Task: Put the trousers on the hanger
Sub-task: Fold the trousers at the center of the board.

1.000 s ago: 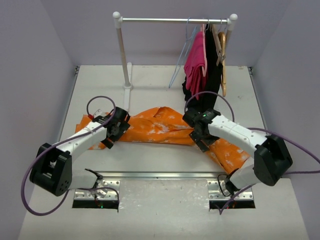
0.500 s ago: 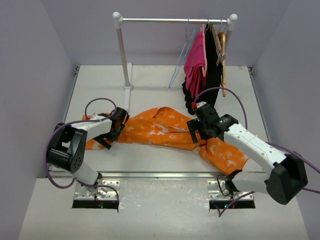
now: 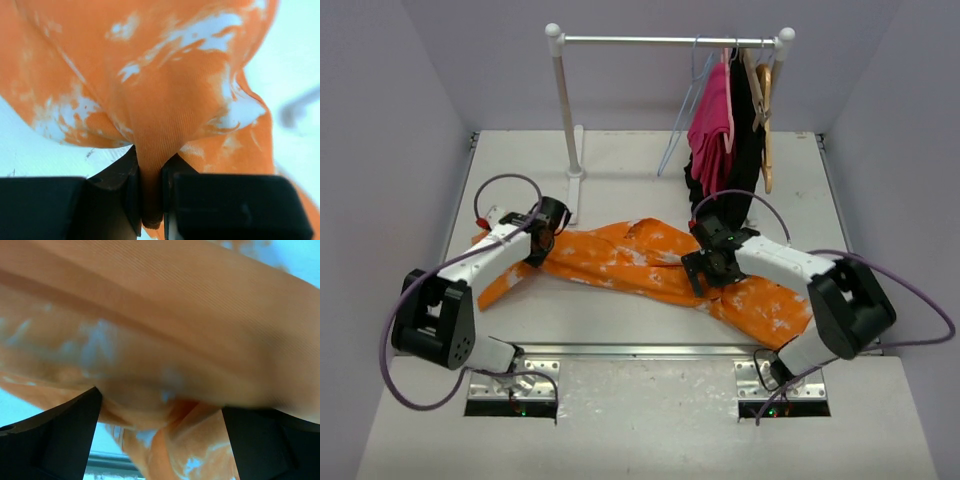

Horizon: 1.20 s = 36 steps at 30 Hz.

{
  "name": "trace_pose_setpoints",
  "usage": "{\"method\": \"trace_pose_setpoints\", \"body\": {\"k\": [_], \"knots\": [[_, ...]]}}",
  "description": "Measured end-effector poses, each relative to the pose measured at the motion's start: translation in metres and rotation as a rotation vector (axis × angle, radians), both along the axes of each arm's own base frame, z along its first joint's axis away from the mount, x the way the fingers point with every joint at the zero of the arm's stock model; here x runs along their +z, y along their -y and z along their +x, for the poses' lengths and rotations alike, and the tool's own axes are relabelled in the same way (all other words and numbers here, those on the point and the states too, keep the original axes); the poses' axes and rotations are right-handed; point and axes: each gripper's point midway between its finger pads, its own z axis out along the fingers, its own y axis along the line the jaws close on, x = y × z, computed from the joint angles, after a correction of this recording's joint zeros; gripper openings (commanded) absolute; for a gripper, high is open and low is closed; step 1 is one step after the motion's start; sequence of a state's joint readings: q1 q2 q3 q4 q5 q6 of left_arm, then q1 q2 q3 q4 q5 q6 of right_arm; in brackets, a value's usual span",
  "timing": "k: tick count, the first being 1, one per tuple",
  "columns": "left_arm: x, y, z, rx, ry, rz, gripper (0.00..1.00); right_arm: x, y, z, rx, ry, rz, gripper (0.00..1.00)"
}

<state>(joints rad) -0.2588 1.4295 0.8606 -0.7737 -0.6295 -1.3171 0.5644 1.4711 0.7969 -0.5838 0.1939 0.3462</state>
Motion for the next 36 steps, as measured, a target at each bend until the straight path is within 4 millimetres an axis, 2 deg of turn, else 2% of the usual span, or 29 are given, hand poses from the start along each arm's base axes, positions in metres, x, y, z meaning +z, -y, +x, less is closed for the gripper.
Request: {"method": "trace_pose_setpoints", "body": {"k": [3, 6, 9, 13, 16, 17, 18, 22, 25, 27, 28, 29, 30, 31, 36], "knots": [[0.065, 0.001, 0.015, -0.002, 0.135, -0.011, 0.00, -0.029, -0.003, -0.002, -0.001, -0.112, -0.046, 0.97], [0.127, 0.004, 0.017, -0.040, 0.274, -0.030, 0.00, -0.028, -0.013, 0.006, 0.003, -0.108, -0.027, 0.98], [0.162, 0.001, 0.008, -0.081, 0.329, -0.021, 0.00, -0.026, -0.025, 0.013, 0.009, -0.081, 0.017, 0.99], [0.176, -0.011, 0.001, -0.084, 0.318, 0.051, 0.01, -0.013, -0.024, 0.016, 0.016, -0.037, 0.020, 0.99], [0.181, -0.026, -0.003, -0.053, 0.311, 0.122, 0.14, -0.002, -0.002, 0.010, 0.020, -0.016, -0.053, 0.99], [0.182, -0.031, -0.005, -0.034, 0.312, 0.142, 0.24, 0.001, 0.007, 0.007, 0.017, -0.020, -0.083, 0.99], [0.183, -0.036, -0.007, -0.012, 0.314, 0.157, 0.27, 0.002, 0.015, 0.006, 0.002, -0.029, -0.102, 0.99], [0.189, -0.054, -0.021, 0.087, 0.340, 0.197, 0.30, 0.002, 0.045, 0.008, -0.085, -0.057, -0.149, 0.99], [0.203, -0.066, -0.028, 0.125, 0.385, 0.231, 0.34, 0.002, 0.058, 0.005, -0.125, -0.079, -0.161, 0.99], [0.211, -0.071, -0.030, 0.128, 0.408, 0.246, 0.43, 0.005, 0.059, 0.005, -0.133, -0.076, -0.154, 0.99], [0.214, -0.072, -0.029, 0.124, 0.412, 0.253, 0.54, 0.007, 0.059, 0.006, -0.134, -0.067, -0.148, 0.99], [0.216, -0.072, -0.028, 0.120, 0.414, 0.257, 0.77, 0.011, 0.058, 0.007, -0.136, -0.053, -0.141, 0.99], [0.220, -0.072, -0.026, 0.116, 0.418, 0.258, 0.93, 0.014, 0.057, 0.008, -0.136, -0.039, -0.133, 0.99], [0.221, -0.071, -0.024, 0.104, 0.412, 0.259, 0.99, 0.018, 0.056, 0.009, -0.136, -0.023, -0.120, 0.99], [0.216, -0.053, -0.008, 0.015, 0.418, 0.190, 1.00, 0.041, 0.050, 0.008, -0.137, 0.075, -0.029, 0.99]]}}
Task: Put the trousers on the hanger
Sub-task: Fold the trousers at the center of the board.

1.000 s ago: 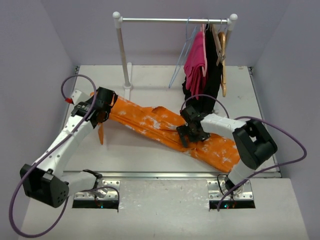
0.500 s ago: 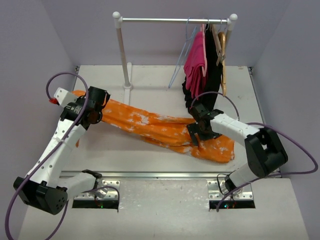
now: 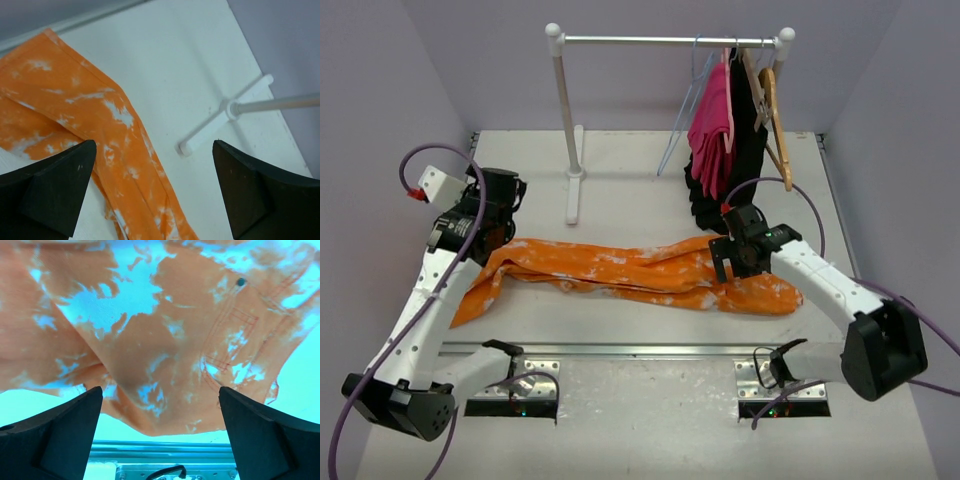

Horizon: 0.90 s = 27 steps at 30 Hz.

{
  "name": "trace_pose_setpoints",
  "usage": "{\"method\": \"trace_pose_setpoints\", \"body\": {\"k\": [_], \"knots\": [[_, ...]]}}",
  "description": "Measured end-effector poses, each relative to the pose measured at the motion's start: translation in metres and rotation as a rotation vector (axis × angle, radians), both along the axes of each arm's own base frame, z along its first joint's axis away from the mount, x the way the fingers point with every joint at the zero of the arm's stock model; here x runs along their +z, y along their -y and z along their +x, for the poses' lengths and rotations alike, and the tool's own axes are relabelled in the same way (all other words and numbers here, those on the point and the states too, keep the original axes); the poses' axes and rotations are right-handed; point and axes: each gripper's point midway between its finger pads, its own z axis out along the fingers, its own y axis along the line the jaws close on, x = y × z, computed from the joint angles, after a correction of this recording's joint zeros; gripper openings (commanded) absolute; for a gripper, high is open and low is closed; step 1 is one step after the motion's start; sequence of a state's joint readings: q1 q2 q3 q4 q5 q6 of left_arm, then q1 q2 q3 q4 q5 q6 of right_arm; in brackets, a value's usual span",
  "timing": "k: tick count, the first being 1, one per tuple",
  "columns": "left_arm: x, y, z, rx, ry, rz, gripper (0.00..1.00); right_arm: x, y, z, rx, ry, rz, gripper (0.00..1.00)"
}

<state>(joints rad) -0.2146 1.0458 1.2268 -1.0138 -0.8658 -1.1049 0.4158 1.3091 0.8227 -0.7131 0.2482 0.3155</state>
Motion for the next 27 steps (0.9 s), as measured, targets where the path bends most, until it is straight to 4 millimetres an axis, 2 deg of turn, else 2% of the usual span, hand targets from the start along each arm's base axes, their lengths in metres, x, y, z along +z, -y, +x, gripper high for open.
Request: {"method": "trace_pose_setpoints", "body": {"k": [2, 3, 4, 7, 10, 12, 14, 15, 20, 24, 27], "knots": [[-0.018, 0.015, 0.007, -0.081, -0.016, -0.050, 1.00, 0.015, 0.001, 0.002, -0.010, 0.063, 0.023, 0.95], [-0.030, 0.023, 0.009, -0.117, -0.037, -0.073, 1.00, 0.020, 0.000, 0.004, -0.013, 0.083, 0.039, 0.88], [-0.048, 0.036, 0.012, -0.173, -0.071, -0.110, 1.00, 0.023, -0.002, 0.004, -0.014, 0.093, 0.059, 0.70], [-0.096, 0.076, 0.013, -0.314, -0.188, -0.167, 1.00, 0.020, -0.021, 0.003, 0.015, 0.070, 0.159, 0.48], [-0.125, 0.138, 0.002, -0.500, -0.289, -0.172, 1.00, 0.012, -0.055, -0.007, 0.113, 0.035, 0.272, 0.56], [-0.131, 0.162, -0.006, -0.570, -0.311, -0.174, 1.00, 0.004, -0.076, -0.018, 0.217, 0.011, 0.269, 0.59], [-0.130, 0.165, -0.008, -0.573, -0.305, -0.176, 1.00, -0.004, -0.099, -0.030, 0.331, -0.014, 0.260, 0.61], [-0.129, 0.164, -0.007, -0.563, -0.296, -0.174, 1.00, -0.007, -0.102, -0.032, 0.352, -0.020, 0.248, 0.61], [-0.122, 0.158, -0.006, -0.555, -0.271, -0.154, 1.00, -0.038, -0.091, -0.014, 0.370, -0.015, 0.076, 0.58], [-0.113, 0.154, -0.007, -0.570, -0.249, -0.130, 1.00, -0.049, -0.083, -0.002, 0.369, 0.001, -0.009, 0.57], [-0.104, 0.150, -0.008, -0.583, -0.220, -0.115, 1.00, -0.051, -0.082, 0.002, 0.398, 0.028, -0.068, 0.50]]}}
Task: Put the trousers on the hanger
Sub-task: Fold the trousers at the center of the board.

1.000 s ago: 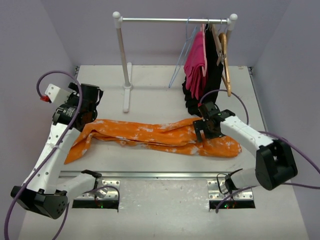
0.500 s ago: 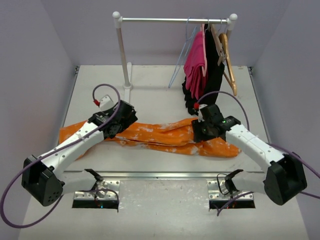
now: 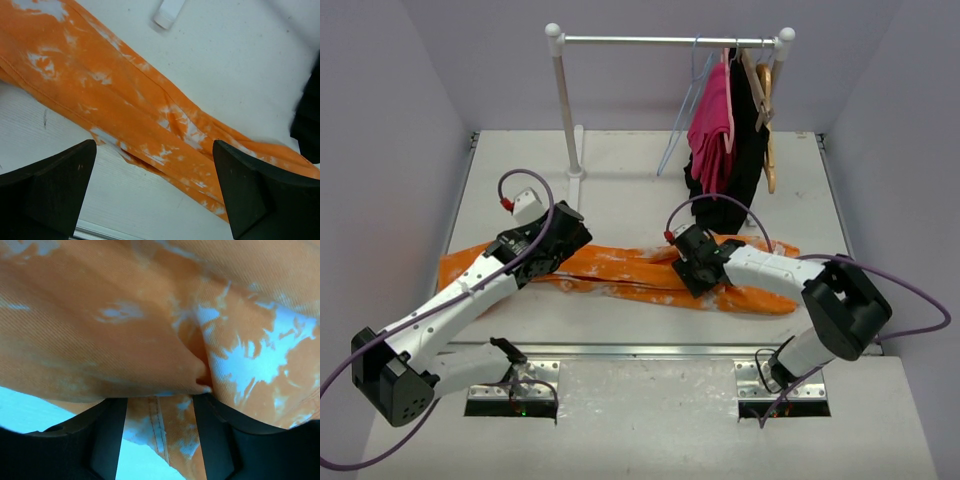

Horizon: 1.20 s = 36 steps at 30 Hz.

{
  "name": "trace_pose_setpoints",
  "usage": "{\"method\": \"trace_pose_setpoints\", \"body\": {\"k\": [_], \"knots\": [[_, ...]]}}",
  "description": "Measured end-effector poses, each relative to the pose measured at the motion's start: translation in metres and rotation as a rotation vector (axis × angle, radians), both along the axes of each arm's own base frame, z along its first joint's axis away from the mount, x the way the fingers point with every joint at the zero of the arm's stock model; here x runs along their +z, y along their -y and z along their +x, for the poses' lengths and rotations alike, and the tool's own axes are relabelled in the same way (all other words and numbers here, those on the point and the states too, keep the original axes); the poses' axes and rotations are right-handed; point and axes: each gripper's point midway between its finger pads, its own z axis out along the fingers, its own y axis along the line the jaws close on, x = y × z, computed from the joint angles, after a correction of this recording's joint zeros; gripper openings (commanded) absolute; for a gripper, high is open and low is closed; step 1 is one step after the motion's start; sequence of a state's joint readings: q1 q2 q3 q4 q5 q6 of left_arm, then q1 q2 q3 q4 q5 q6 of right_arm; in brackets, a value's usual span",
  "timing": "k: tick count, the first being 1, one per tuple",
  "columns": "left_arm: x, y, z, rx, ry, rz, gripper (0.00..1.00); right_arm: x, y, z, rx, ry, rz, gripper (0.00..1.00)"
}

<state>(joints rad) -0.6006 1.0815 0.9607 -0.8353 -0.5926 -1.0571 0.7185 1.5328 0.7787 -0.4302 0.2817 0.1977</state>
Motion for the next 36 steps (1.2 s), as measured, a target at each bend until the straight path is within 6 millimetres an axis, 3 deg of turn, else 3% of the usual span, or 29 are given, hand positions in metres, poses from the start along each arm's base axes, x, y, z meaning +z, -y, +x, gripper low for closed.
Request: {"method": "trace_pose_setpoints", "body": {"k": [2, 5, 6, 10, 14, 18, 22, 25, 28, 32, 35, 36], "knots": [[0.007, -0.001, -0.001, -0.013, 0.022, 0.000, 1.00, 0.000, 0.000, 0.003, 0.026, 0.035, -0.045, 0.36], [0.013, -0.002, -0.001, -0.034, 0.043, 0.005, 1.00, 0.003, -0.003, 0.008, 0.062, 0.091, -0.082, 0.01], [0.014, -0.002, -0.001, -0.041, 0.046, 0.009, 1.00, 0.004, -0.003, 0.010, 0.069, 0.107, -0.087, 0.00], [0.015, -0.004, 0.000, -0.063, 0.048, 0.039, 1.00, 0.014, -0.002, 0.013, 0.082, 0.146, -0.089, 0.00], [0.022, -0.011, -0.001, -0.065, 0.071, 0.069, 1.00, 0.044, -0.001, 0.006, 0.074, 0.188, -0.011, 0.01], [0.031, -0.019, -0.002, -0.054, 0.099, 0.093, 1.00, 0.072, 0.003, -0.013, 0.035, 0.181, 0.077, 0.12], [0.037, -0.025, -0.004, -0.022, 0.118, 0.100, 1.00, 0.073, 0.013, -0.041, -0.005, 0.084, 0.102, 0.17], [0.035, -0.028, -0.006, 0.011, 0.111, 0.085, 1.00, 0.071, 0.014, -0.064, -0.002, 0.026, 0.095, 0.35], [0.031, -0.026, -0.005, 0.032, 0.102, 0.070, 1.00, 0.074, 0.007, -0.085, 0.034, -0.024, 0.132, 0.45], [0.018, -0.022, 0.000, 0.045, 0.059, 0.076, 1.00, 0.087, 0.001, -0.099, 0.046, -0.043, 0.225, 0.67], [0.007, -0.008, 0.009, 0.006, 0.017, 0.062, 1.00, 0.101, 0.004, -0.096, 0.003, 0.017, 0.284, 0.54], [0.005, 0.001, 0.015, -0.020, 0.014, 0.044, 1.00, 0.108, 0.005, -0.092, -0.025, 0.051, 0.303, 0.41]]}}
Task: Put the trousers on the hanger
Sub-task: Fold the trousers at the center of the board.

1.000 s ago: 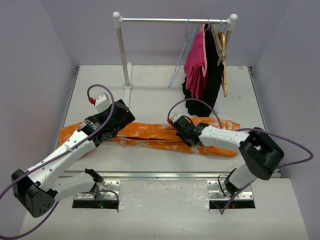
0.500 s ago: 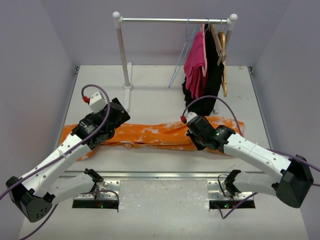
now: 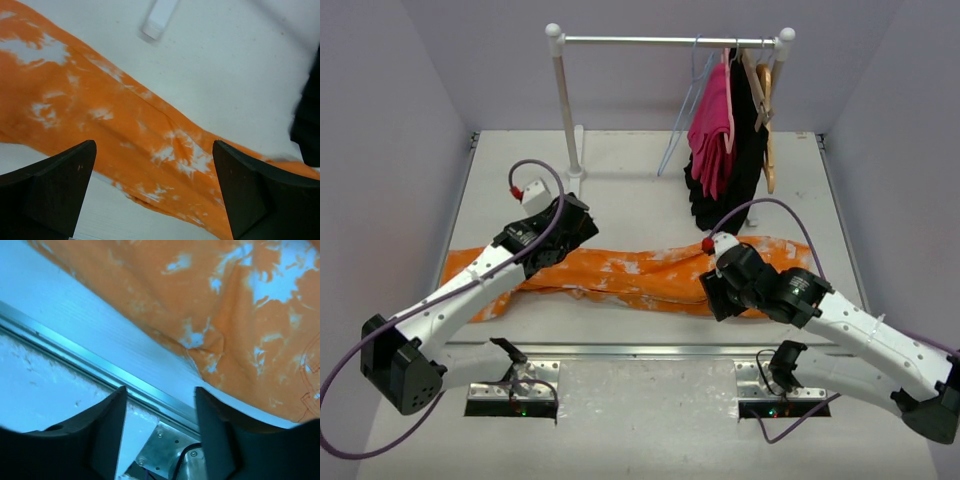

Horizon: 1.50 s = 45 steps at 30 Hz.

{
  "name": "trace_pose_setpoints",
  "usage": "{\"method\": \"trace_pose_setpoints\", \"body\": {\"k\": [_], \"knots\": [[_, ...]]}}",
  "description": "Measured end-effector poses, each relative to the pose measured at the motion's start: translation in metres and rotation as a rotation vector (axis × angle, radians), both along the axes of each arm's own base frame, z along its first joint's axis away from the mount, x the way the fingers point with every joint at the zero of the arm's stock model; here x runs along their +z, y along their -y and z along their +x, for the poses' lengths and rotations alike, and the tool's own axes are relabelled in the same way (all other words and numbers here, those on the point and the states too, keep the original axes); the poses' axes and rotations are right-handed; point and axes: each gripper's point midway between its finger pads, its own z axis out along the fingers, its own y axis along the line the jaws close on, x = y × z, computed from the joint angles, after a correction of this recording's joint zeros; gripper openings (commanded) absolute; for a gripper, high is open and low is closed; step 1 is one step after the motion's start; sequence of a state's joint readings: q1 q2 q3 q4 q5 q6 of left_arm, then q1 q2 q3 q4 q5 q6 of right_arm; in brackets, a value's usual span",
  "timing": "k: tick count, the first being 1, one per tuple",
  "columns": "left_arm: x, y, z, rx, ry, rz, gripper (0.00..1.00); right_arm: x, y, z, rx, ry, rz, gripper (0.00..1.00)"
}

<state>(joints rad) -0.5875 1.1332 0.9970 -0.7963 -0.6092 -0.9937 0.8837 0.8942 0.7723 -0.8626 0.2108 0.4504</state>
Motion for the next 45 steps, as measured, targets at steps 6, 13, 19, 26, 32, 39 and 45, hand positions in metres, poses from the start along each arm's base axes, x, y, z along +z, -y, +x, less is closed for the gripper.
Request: {"method": "trace_pose_setpoints", "body": {"k": [6, 13, 19, 26, 32, 39, 45], "knots": [[-0.020, 0.090, 0.065, -0.206, -0.081, -0.111, 1.00, 0.015, 0.007, 0.064, -0.239, 0.030, 0.048, 0.00], [-0.120, 0.117, 0.048, -0.215, -0.336, -0.138, 1.00, -0.063, -0.012, 0.074, -0.242, -0.188, -0.009, 0.06], [-0.163, 0.087, 0.006, -0.096, -0.453, -0.108, 1.00, -0.105, 0.018, -0.002, -0.214, -0.445, -0.179, 0.01], [-0.163, 0.068, 0.009, 0.085, -0.392, -0.085, 1.00, -0.125, 0.040, -0.063, -0.120, -0.677, -0.415, 0.02], [-0.150, 0.023, -0.011, 0.203, -0.351, 0.034, 1.00, -0.093, 0.012, -0.035, -0.098, -0.494, -0.237, 0.31], [-0.126, -0.008, -0.028, 0.218, -0.293, 0.091, 1.00, -0.010, 0.008, 0.063, -0.323, -0.062, 0.094, 0.23], [-0.125, 0.014, -0.023, 0.030, -0.248, 0.023, 1.00, -0.049, 0.057, 0.106, -0.559, -0.117, 0.020, 0.04]]}}
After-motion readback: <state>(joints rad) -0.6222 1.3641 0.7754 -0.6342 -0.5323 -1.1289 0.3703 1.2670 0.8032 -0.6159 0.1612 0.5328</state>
